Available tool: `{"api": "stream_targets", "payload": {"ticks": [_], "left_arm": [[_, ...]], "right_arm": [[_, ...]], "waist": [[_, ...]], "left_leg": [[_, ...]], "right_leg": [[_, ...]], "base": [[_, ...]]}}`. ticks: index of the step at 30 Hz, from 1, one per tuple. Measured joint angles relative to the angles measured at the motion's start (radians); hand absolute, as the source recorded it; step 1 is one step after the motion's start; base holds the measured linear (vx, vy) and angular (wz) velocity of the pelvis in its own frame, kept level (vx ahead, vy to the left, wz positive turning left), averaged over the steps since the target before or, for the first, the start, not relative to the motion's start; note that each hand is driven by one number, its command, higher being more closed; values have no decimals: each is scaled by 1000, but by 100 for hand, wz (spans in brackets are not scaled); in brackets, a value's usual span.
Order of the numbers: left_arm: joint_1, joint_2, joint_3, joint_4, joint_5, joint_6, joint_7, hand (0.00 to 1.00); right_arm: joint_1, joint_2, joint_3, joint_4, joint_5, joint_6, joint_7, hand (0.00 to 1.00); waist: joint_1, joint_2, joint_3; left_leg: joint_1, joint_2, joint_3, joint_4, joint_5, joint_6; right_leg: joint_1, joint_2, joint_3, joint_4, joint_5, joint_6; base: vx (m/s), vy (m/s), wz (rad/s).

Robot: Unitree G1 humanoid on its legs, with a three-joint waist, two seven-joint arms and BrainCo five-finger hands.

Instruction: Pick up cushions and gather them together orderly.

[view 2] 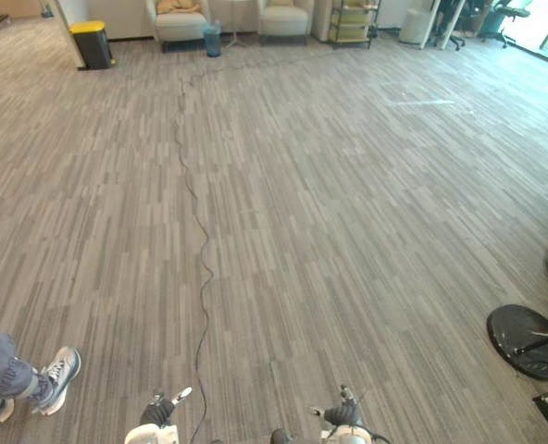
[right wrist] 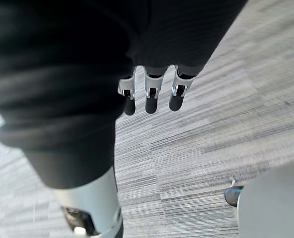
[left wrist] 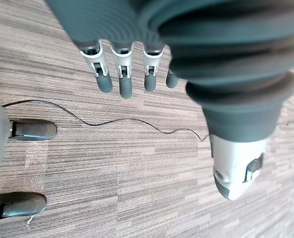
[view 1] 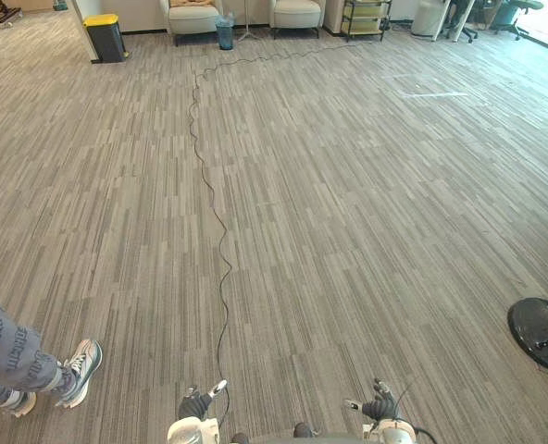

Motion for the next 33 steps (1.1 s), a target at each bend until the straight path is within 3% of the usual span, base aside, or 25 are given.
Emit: {"api": "stream_targets", "payload": {"ticks": [11,19,33], "left_arm": [[-6,-16,-3,0,25,5,-22,0],[-6,-19,-7,9,26,10,-26,0],[-8,-3,-63,10,27,20,-35,0]], "right_arm": [[4,56,-218,47,140,16,22,0],[1,56,-257,86,166,16,26,0],[3,54,-274,97,198,15,28,0]], "waist": [[7,0,-25],[13,11,-37],[13,4,-43]], "left_leg": [[0,-11,-1,2,-4,-1],[6,-13,-2,-4,-3,1],[-4,-15,-28,-3,-3,1]], "right_leg": [[26,-16,-34,-16,-15,8],[34,-17,-42,-23,-15,7],[32,-18,-64,-21,-31,3]], "base": [[71,13,11],[0,-2,3],[27,-15,5]]}}
